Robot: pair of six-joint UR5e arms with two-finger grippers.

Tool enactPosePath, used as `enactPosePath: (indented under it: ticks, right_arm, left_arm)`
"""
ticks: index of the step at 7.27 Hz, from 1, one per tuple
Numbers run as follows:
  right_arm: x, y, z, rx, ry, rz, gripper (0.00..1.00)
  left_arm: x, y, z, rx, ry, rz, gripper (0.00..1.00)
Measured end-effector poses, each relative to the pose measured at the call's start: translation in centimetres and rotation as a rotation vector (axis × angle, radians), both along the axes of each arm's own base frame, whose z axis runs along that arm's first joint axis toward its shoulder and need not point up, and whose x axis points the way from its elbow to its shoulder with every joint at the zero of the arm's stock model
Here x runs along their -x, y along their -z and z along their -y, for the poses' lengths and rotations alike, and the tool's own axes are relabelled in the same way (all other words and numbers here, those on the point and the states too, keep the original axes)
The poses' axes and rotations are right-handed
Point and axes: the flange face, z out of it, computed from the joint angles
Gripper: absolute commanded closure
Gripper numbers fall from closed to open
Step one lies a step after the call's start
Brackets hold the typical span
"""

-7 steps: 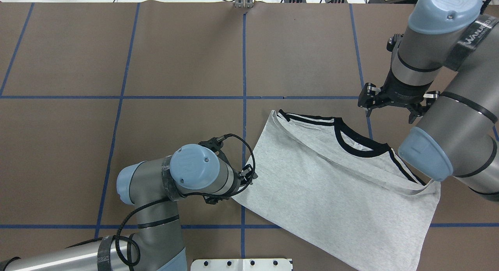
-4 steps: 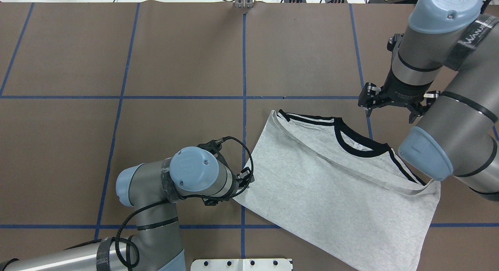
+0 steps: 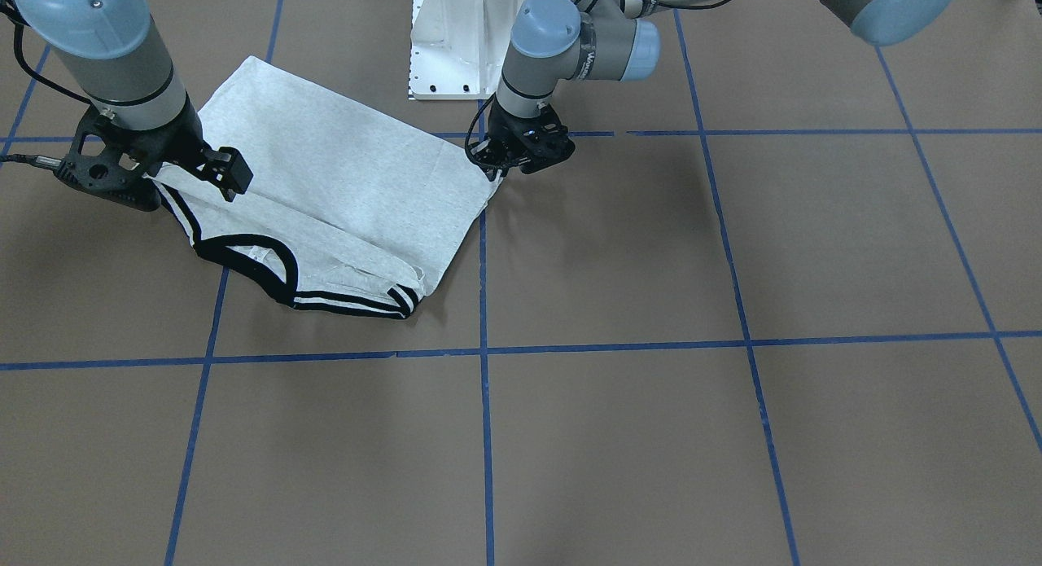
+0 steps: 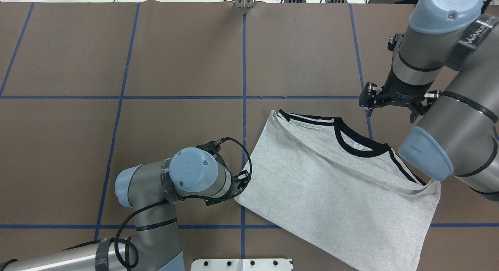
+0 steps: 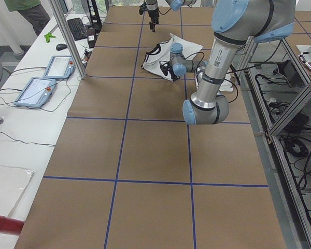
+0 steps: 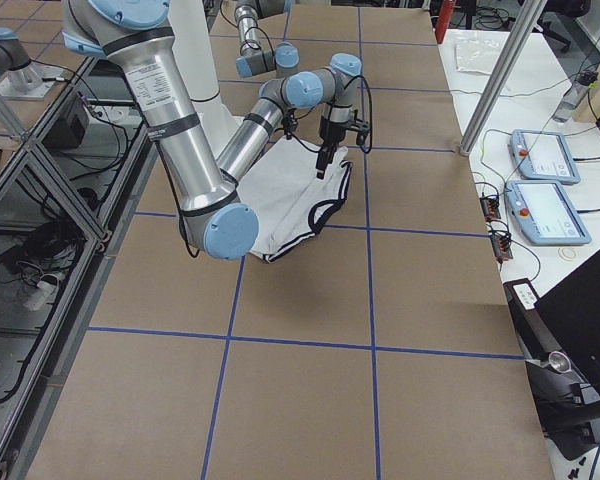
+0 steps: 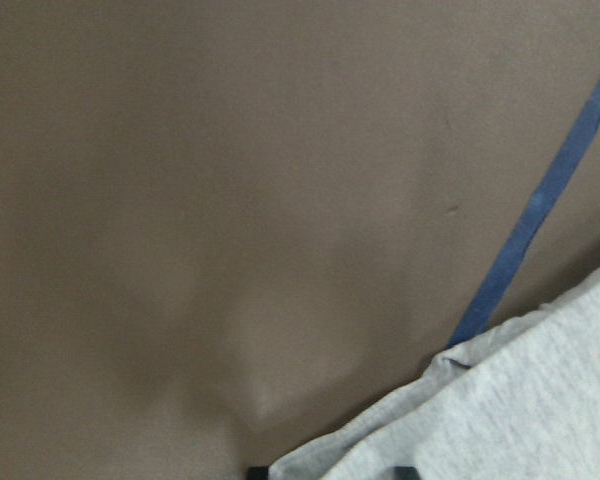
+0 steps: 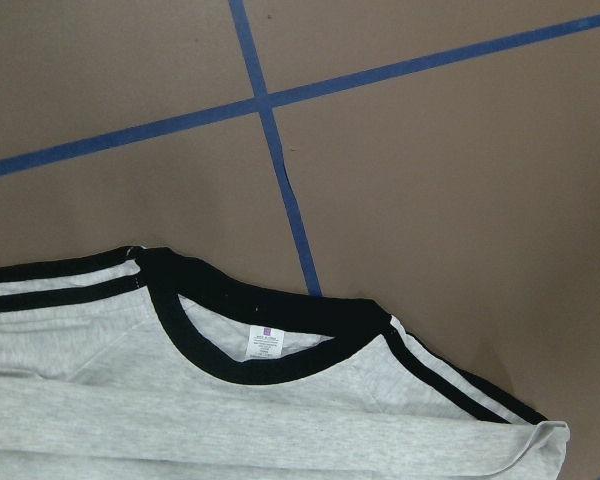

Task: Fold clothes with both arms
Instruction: 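Lower the left gripper to the shirt's near corner while the right gripper rises, then drag the shirt corner with the left gripper, rotating the shirt upright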

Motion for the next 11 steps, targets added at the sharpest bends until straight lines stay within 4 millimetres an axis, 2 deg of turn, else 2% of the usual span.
enactPosePath:
  ticks: [2,4,5,6,7,10,11]
  right_arm:
    - [-0.1,-0.1,0.1,-0.003,0.002,-0.002,0.00]
    - [-0.4,0.0,0.2,-0.009,0.002,0.003,0.00]
    - [-0.6,0.2,0.3,-0.021,0.001,0.015,0.00]
    - [-0.6,0.4,0.4,-0.042,0.000,0.035,0.00]
    - [-0.6,0.5,0.7,-0.063,-0.005,0.055,0.00]
    - [-0.4,1.5,1.3,-0.126,-0.020,0.125,0.00]
    - [-0.4,1.8,1.4,-0.138,-0.020,0.137,0.00]
  left_arm:
    - [0.2,0.3,-0.6,0.007,-0.010,0.018,1.00]
    - [1.2,1.4,-1.1,0.009,-0.018,0.030,1.00]
    - [1.7,1.7,-0.7,0.000,-0.016,0.034,1.00]
    - [2.5,1.5,0.9,-0.018,0.001,0.041,1.00]
    - [3.7,1.1,3.7,-0.041,0.032,0.053,1.00]
    - [7.5,-1.1,13.3,-0.122,0.104,0.123,1.00]
    - [8.3,-1.3,16.6,-0.151,0.119,0.148,1.00]
